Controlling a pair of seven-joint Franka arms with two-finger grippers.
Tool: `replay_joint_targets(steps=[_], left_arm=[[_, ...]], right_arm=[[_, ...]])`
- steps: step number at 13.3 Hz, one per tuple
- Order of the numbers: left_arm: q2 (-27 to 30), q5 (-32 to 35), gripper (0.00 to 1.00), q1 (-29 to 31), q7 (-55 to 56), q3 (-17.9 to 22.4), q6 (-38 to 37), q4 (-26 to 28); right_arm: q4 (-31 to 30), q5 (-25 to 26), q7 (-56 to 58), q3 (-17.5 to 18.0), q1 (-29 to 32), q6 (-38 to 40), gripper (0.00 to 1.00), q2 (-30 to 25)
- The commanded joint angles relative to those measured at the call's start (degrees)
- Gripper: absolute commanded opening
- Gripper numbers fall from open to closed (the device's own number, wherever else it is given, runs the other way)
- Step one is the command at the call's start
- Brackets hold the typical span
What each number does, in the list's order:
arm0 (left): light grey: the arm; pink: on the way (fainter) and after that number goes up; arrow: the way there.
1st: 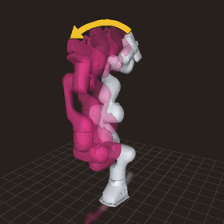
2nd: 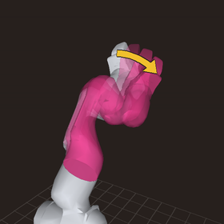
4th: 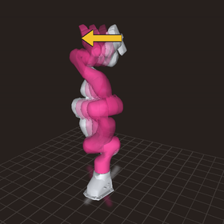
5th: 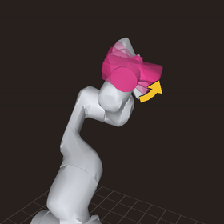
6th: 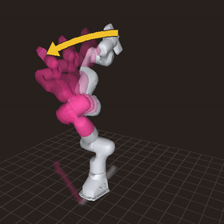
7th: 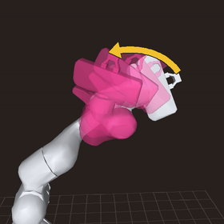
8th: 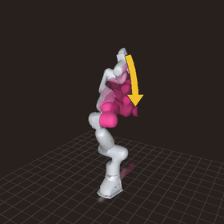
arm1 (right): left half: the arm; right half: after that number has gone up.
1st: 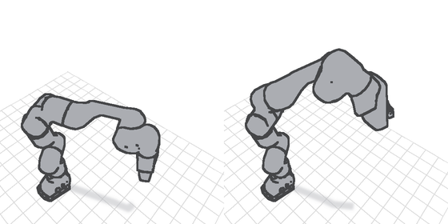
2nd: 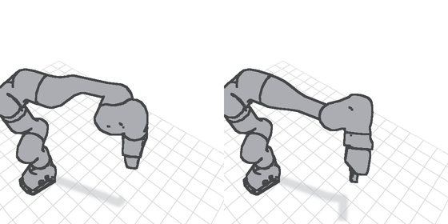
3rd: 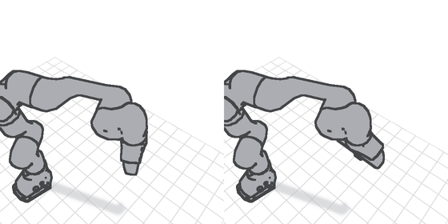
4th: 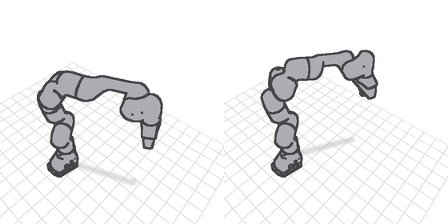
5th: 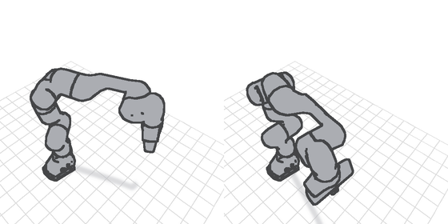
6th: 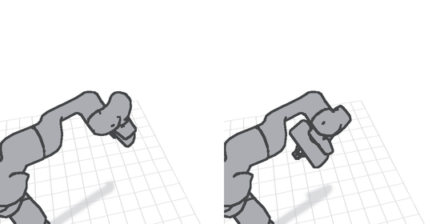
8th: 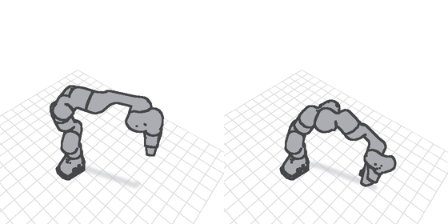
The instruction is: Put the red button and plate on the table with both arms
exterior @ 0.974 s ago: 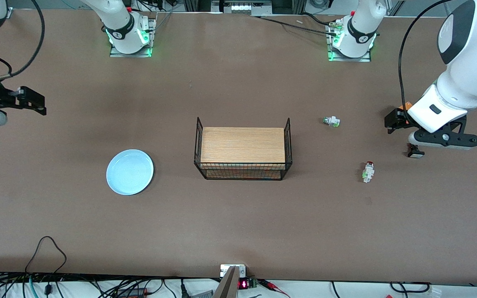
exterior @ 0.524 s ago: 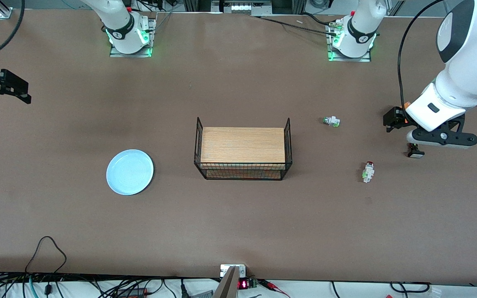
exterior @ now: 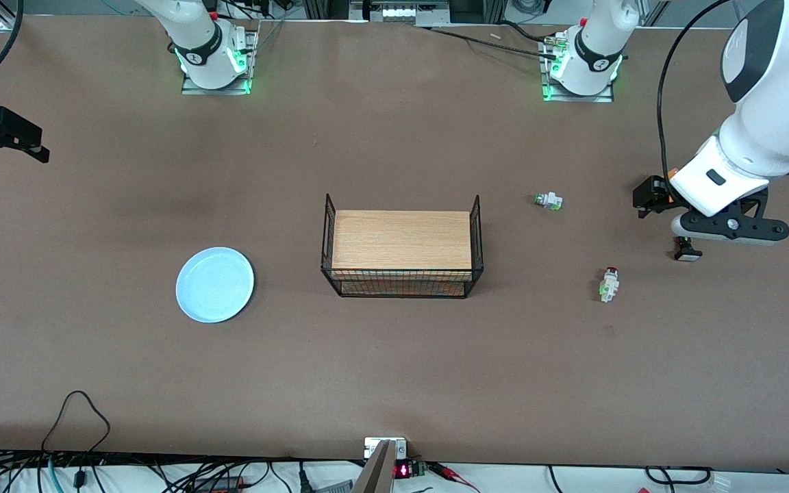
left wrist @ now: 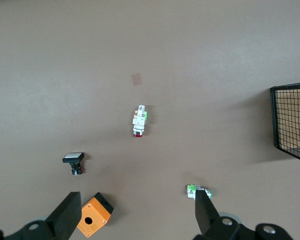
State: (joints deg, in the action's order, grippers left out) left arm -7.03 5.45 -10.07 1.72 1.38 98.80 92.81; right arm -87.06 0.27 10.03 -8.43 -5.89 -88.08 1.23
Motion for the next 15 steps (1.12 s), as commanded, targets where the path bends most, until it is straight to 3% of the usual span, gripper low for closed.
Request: replay_joint_targets(steps=[1, 4, 9, 15], left_arm=[[0.26, -1.67, 1.0, 0.23, -1.54, 0.11, -1.15, -0.96], [0.17, -1.58, 1.0, 0.05, -1.54, 0.11, -1.24, -0.96], [0.17, -1.67, 1.0, -0.03, -1.45, 0.03, -1.24, -0.96], [2.28, -4.22, 1.0, 0.49, -1.54, 0.03, -0.71, 1.49]], right_arm=[[-1.27, -0.36, -1.66, 1.31, 0.97, -1.13, 1.0, -1.41], [-1.27, 0.08, -8.52, 1.57, -0.52, -2.36, 1.0, -0.97], [-1.27, 0.26, -7.74, 1.49, -0.26, -2.8, 1.0, 0.7], [-0.57, 0.43, -7.48, 1.4, -0.09, 4.32, 1.0, 1.14]])
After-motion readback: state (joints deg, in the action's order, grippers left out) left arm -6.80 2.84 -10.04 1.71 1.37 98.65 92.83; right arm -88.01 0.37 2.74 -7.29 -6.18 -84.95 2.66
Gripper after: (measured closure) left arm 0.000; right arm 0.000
